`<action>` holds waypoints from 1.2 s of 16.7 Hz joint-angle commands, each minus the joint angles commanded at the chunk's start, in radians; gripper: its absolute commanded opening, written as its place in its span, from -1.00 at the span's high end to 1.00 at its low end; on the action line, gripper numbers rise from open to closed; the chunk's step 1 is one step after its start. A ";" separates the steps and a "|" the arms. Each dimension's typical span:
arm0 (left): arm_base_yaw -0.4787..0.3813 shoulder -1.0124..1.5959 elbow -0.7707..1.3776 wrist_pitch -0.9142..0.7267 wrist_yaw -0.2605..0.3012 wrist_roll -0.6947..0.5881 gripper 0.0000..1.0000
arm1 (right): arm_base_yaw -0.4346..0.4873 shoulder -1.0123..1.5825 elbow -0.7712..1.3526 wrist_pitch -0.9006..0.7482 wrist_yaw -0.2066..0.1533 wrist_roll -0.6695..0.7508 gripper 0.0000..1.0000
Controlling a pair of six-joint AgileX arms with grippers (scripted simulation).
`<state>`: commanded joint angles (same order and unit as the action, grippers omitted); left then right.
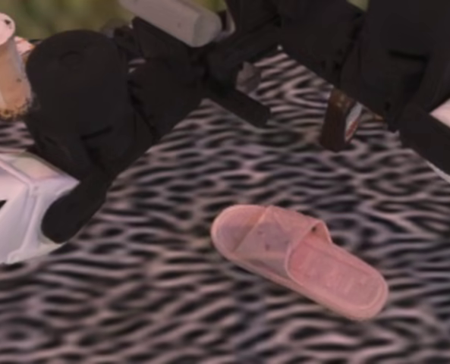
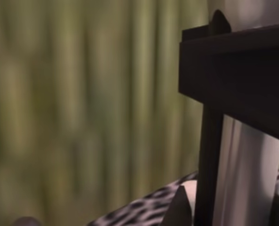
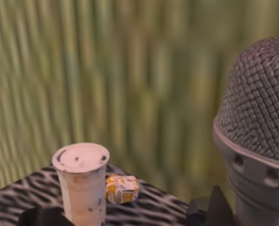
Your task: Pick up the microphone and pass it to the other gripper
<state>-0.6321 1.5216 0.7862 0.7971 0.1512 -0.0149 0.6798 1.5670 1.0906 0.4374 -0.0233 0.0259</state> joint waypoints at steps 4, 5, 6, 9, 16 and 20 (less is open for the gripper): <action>0.000 0.000 0.000 0.000 0.000 0.000 -0.66 | 0.000 0.000 0.000 0.000 0.000 0.000 1.00; 0.000 0.000 0.000 0.000 0.000 0.000 -0.81 | 0.000 0.000 0.000 0.000 0.000 0.000 1.00; 0.000 0.000 0.000 0.000 0.000 0.000 -0.96 | 0.000 0.000 0.000 0.000 0.000 0.000 1.00; 0.000 0.000 0.000 0.000 0.000 0.000 -1.00 | 0.000 0.000 0.000 0.000 0.000 0.000 1.00; 0.019 0.005 -0.012 -0.001 -0.023 0.015 -1.00 | -0.002 -0.011 0.005 0.001 0.011 -0.010 1.00; 0.043 -0.111 -0.108 -0.022 -0.010 0.013 -1.00 | -0.048 -0.057 -0.039 -0.003 -0.038 -0.012 1.00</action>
<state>-0.5892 1.4103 0.6784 0.7750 0.1407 -0.0019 0.6316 1.5099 1.0516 0.4347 -0.0610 0.0143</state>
